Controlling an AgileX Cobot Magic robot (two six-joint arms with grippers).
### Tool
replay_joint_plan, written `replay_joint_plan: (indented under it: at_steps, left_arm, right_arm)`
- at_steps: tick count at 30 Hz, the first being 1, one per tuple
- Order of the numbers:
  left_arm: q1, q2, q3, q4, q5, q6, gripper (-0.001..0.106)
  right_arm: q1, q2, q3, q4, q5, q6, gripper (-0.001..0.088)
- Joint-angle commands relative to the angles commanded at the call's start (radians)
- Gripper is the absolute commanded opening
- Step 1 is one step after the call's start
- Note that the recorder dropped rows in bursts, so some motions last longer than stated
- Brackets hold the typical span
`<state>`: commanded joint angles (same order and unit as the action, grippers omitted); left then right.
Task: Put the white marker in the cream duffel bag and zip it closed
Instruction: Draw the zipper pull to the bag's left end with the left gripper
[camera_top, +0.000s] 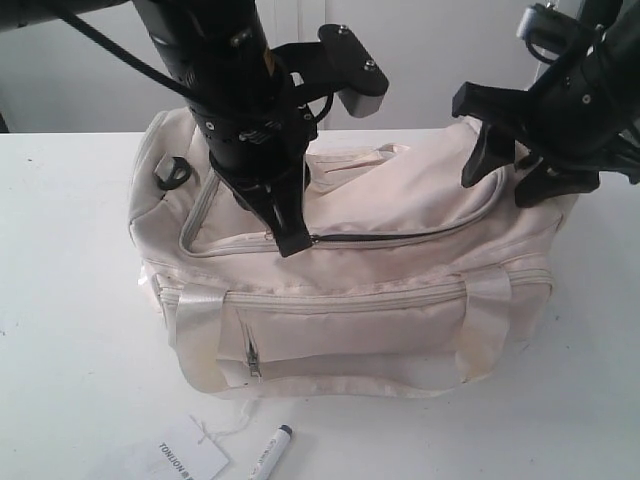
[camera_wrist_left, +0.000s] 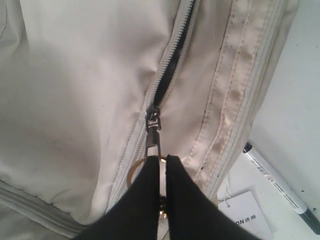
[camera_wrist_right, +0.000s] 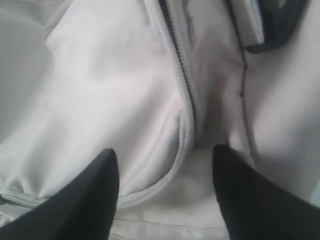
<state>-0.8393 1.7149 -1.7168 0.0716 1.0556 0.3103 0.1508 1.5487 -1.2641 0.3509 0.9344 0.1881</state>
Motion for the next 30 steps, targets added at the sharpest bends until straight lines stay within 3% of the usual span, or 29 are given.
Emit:
replay_joint_plan:
  at_steps: [15,21,25,30]
  left_arm:
    - [0.000,0.000,0.000,-0.022,-0.009,0.000,0.000]
    - [0.000,0.000,0.000,-0.022,-0.009,0.000,0.000]
    - [0.000,0.000,0.000,-0.022,-0.009,0.000,0.000]
    - [0.000,0.000,0.000,-0.022,-0.009,0.000,0.000]
  right_arm:
    - [0.000,0.000,0.092,0.017,-0.192,0.000,0.0519]
    - [0.000,0.006,0.092,0.017,-0.194,-0.004,0.0330]
    - [0.000,0.015,0.103,0.014,-0.198,-0.030,0.0019]
    - [0.000,0.005,0.103,0.014,-0.200,-0.087,0.0000]
